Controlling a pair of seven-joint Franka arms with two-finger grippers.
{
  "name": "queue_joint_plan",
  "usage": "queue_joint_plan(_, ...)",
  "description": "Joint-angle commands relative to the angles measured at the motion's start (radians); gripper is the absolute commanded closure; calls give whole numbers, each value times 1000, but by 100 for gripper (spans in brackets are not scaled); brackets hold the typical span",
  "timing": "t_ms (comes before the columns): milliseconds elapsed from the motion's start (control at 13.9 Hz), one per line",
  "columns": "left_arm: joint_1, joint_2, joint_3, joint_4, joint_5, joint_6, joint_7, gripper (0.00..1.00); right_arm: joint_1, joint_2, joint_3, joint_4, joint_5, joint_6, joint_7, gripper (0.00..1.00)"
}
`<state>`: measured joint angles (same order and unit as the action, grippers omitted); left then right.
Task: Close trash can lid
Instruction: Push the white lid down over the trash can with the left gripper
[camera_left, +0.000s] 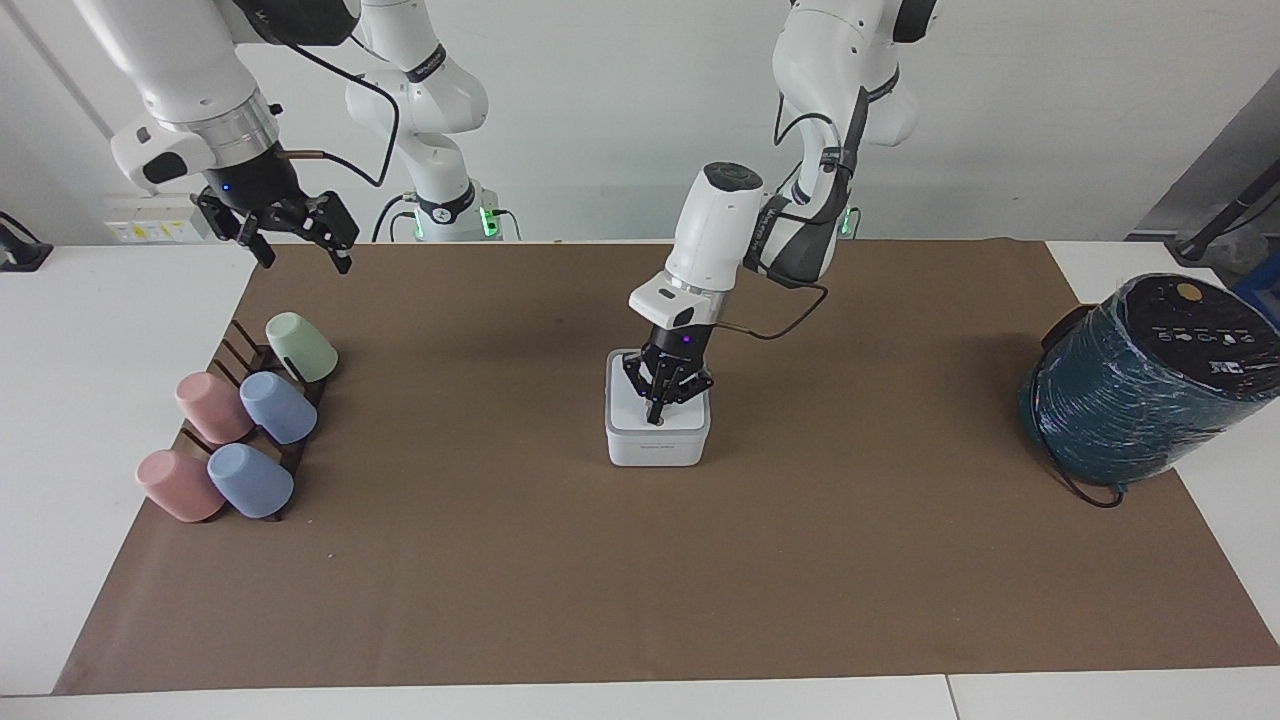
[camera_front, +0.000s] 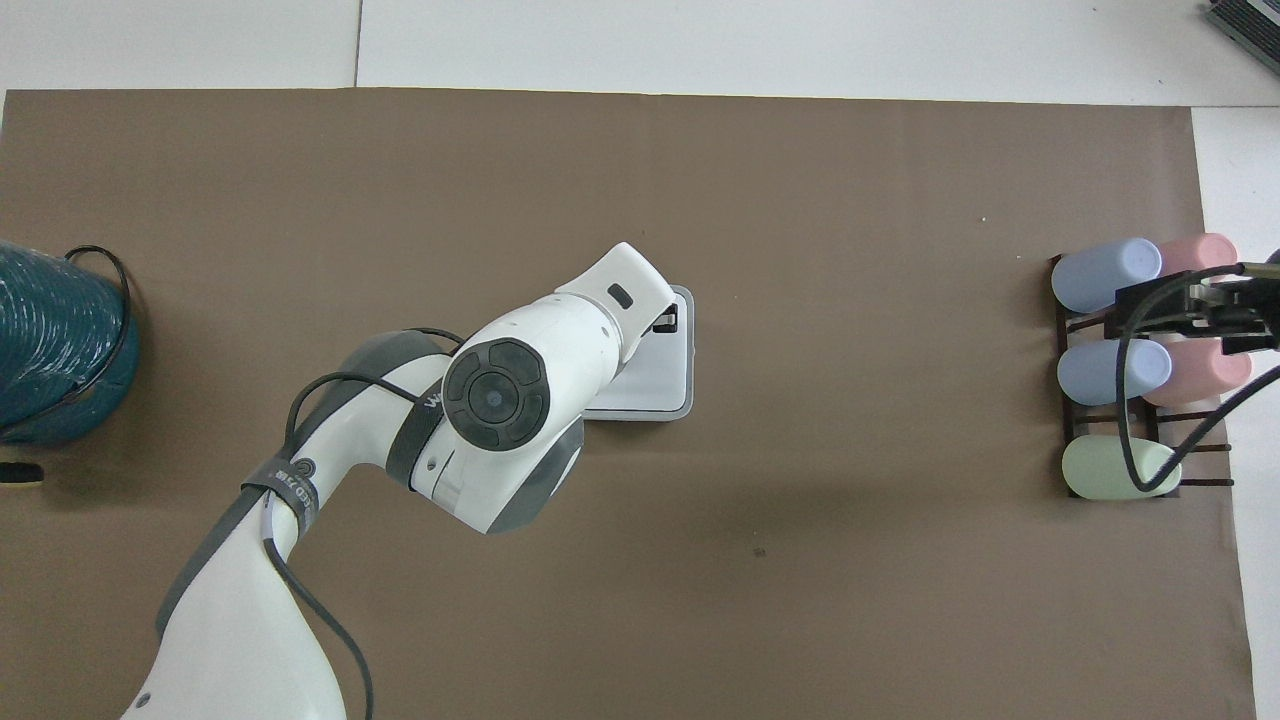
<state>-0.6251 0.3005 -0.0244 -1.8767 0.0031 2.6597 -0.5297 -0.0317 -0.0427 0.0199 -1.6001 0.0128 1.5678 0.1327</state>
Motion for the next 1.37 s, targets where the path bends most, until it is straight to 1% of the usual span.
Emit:
queue_joint_plan(0,-8,-26,3,-22,11,-90,-12,99,-7,-11,5,-8,-1,-9,-21,0)
queue_joint_plan(433,-7,-9,1,-36,12,-57,-1,99,-7,-9,5,-8,-1,-9,-21,0)
queue_joint_plan(577,-8,-11,3,-27,11,-75,-3,94,-7,-11,5,-8,-1,-9,-21,0)
queue_joint_plan(649,-7,-24,3,-24,11,-90,-4,87,-7,-9,5,-8,-1,-9,-21,0)
queue_joint_plan(722,-4,-53,3,-22,11,-133,-4,75,-7,-11,5,-8,-1,-9,-21,0)
queue_joint_plan(794,-5,-85,3,-22,11,-189,-6,61,-7,-11,5,-8,1,-9,-21,0)
queue_joint_plan(866,-4,-115,3,-22,11,-237,-6,38,-7,-11,5,-8,-1,-9,-21,0)
queue_joint_plan(938,-1,-139,3,-22,11,-276,-6,12,-7,-11,5,-8,-1,-9,-21,0)
queue_joint_plan(1010,2,-158,3,-22,11,-318,-3,0,-7,-11,5,-8,-1,-9,-21,0)
queue_joint_plan(1155,14,-184,11,-25,17,-378,5,0,-7,-11,5,-8,-1,-9,-21,0)
queue_joint_plan(1299,62,-213,11,-35,24,-434,46,0,-7,-9,5,-8,-1,-9,-21,0)
